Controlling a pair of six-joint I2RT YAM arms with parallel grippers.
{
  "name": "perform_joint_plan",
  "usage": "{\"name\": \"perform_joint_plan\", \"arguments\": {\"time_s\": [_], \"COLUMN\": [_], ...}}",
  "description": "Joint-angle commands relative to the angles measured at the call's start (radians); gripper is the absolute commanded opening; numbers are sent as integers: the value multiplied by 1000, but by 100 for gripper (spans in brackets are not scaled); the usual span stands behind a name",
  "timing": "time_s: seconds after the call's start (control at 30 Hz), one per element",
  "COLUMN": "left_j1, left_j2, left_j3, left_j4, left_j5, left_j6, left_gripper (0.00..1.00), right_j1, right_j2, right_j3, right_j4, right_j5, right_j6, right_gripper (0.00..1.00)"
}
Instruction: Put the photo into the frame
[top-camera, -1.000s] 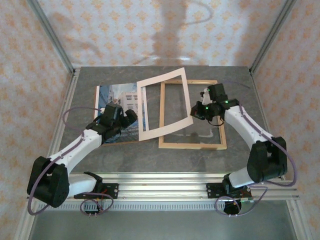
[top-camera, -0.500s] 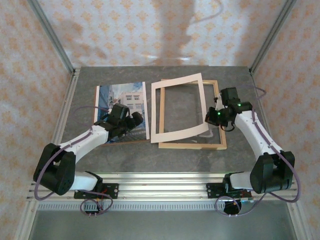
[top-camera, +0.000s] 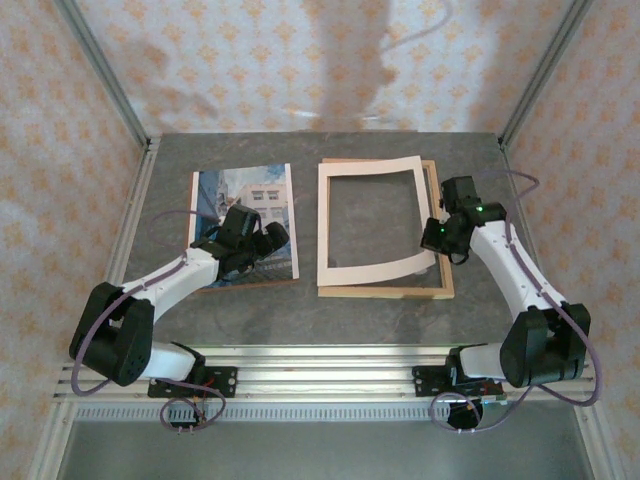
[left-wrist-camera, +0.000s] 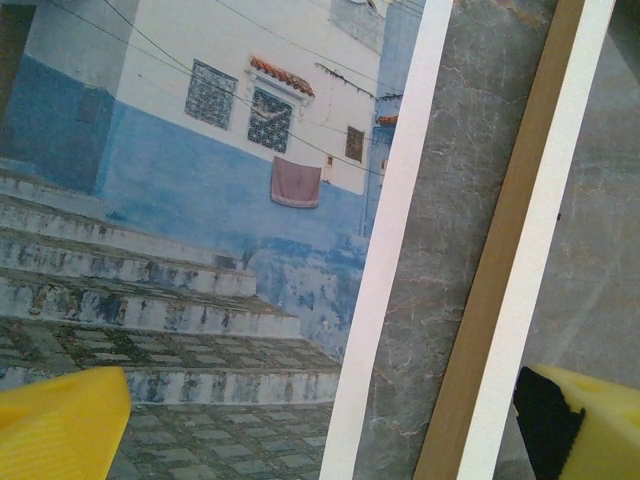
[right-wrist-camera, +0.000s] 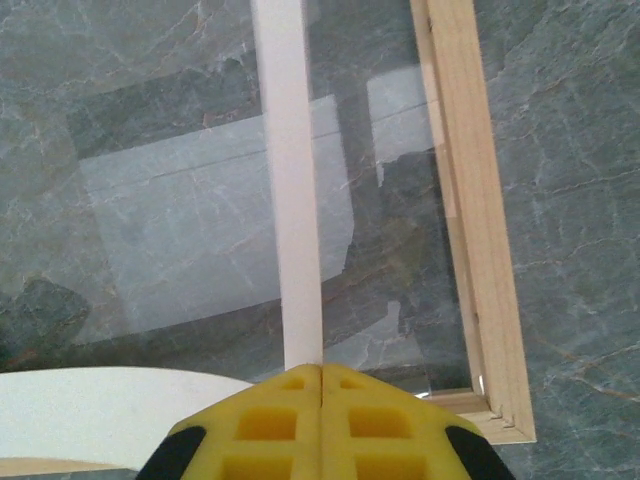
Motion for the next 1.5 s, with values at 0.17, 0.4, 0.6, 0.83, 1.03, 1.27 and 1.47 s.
{"name": "perform_joint_plan", "arguments": {"time_s": [0.17, 0.4, 0.6, 0.83, 1.03, 1.27, 1.47], "left_j1": [-14, -17, -19, -22, -22, -22, -21], "left_j2": [-23, -23, -13, -3, -2, 1, 1], "left_j3": [3, 6, 12, 7, 2, -7, -12], "left_j4": [-7, -19, -15, -7, -3, 5, 13], "left_j5": [-1, -6, -2, 0, 4, 7, 13], "left_j6": [1, 5, 5, 5, 7, 8, 8], "left_gripper": [100, 100, 100, 100, 100, 100, 100], "right_j1": [-10, -11, -11, -11, -12, -18, -84], "right_j2": [2, 3, 1, -23, -38, -91, -115], "right_j3": [38, 53, 55, 91, 130, 204, 234], "right_j4": [-16, -51, -61, -29, -40, -86, -135], "right_j5": [26, 119, 105, -144, -190, -140, -121], "right_j6": [-32, -30, -16, 13, 15, 21, -2], "right_gripper": [0, 0, 0, 0, 0, 0, 0]}}
